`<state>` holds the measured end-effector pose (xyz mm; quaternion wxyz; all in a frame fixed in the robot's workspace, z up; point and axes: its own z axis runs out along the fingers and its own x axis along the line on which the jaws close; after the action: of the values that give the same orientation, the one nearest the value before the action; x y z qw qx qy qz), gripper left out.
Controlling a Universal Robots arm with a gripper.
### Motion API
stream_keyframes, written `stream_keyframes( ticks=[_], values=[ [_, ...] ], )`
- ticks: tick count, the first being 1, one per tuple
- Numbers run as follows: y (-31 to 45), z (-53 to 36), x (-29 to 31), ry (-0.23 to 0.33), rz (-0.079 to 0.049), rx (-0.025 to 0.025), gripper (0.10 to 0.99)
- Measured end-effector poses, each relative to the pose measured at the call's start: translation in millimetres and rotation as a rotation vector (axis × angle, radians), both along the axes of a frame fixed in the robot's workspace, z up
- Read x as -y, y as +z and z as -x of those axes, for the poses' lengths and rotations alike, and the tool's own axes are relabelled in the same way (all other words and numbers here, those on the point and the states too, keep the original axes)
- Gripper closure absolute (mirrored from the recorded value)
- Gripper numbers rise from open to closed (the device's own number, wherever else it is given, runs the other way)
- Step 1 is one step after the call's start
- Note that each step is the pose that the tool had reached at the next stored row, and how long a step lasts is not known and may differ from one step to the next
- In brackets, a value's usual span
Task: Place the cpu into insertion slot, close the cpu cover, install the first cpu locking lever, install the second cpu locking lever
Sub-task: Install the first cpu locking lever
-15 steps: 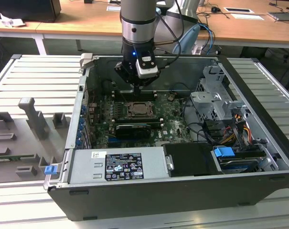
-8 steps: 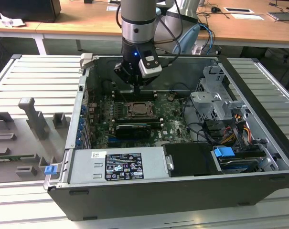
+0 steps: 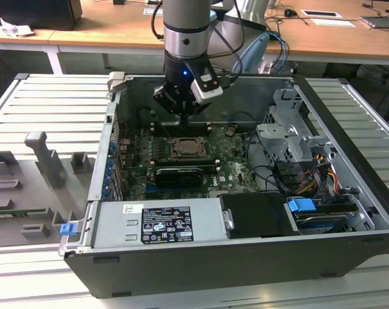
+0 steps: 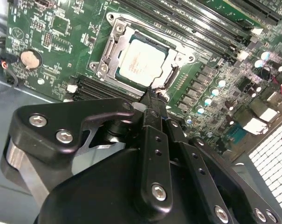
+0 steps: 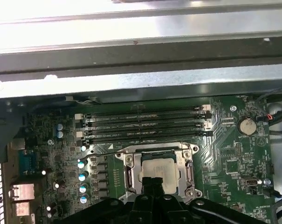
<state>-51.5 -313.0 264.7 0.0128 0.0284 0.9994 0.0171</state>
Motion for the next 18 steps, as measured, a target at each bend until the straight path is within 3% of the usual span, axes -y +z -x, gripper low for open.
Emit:
stream_keyframes(
  ticks=[18],
  values=[
    [0.0, 0.0, 0.0, 0.212, 0.0, 0.0, 0.98]
  ],
)
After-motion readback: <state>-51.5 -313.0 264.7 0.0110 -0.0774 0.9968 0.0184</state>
